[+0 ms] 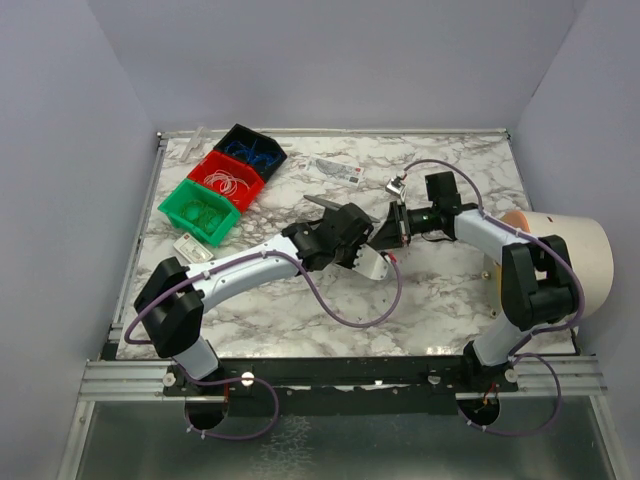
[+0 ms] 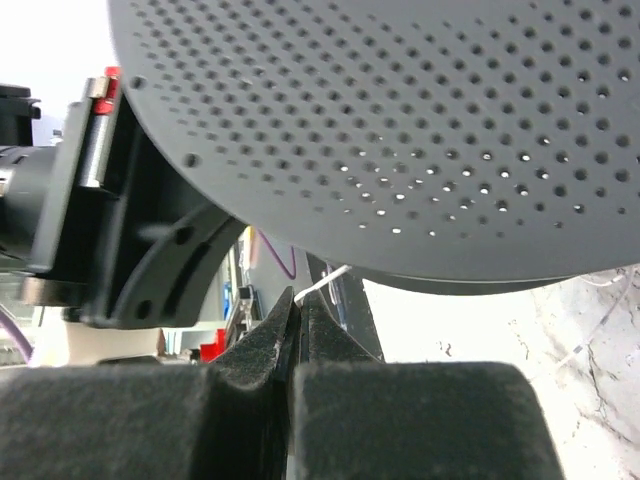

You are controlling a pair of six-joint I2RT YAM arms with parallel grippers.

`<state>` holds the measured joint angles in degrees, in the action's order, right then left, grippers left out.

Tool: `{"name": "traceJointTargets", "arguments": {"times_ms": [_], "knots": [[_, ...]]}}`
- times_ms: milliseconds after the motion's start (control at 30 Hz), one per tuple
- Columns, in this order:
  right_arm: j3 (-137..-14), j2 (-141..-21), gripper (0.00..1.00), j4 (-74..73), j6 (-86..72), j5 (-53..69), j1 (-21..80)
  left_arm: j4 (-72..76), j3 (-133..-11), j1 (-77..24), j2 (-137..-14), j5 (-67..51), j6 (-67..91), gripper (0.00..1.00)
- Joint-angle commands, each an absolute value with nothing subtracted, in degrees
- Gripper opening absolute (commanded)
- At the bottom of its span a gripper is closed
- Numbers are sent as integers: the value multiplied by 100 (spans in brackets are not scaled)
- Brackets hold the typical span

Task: Wrap the cables
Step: Wrap the cable around the cable reel.

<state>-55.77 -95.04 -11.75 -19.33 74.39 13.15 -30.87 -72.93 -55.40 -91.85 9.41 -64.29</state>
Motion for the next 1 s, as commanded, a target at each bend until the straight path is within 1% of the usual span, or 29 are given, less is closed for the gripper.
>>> {"name": "traceJointTargets", "arguments": {"times_ms": [0,233,367,600,967], "knots": [[-5938,-9443,1,-1942,-1283,7372,1285,-2849,-7191,-5581,-9064,1269,-6720,0],[-5841,-9282,0,-1836,-1423,7427,1187,-3222,-7396,-5572,-8976,934,-6793,0],[-5471,-9228,0,-734,-2490,7980,1188,-3237,-7565,-5572,-9065,927,-6750,0],[-5071,-9411,1,700,-3787,8380,1204,-3229,-7821,-5581,-9276,748,-6496,0],[-5109,-9334,0,629,-3734,8377,1196,-3242,-7889,-5599,-9446,746,-6473,0]]}}
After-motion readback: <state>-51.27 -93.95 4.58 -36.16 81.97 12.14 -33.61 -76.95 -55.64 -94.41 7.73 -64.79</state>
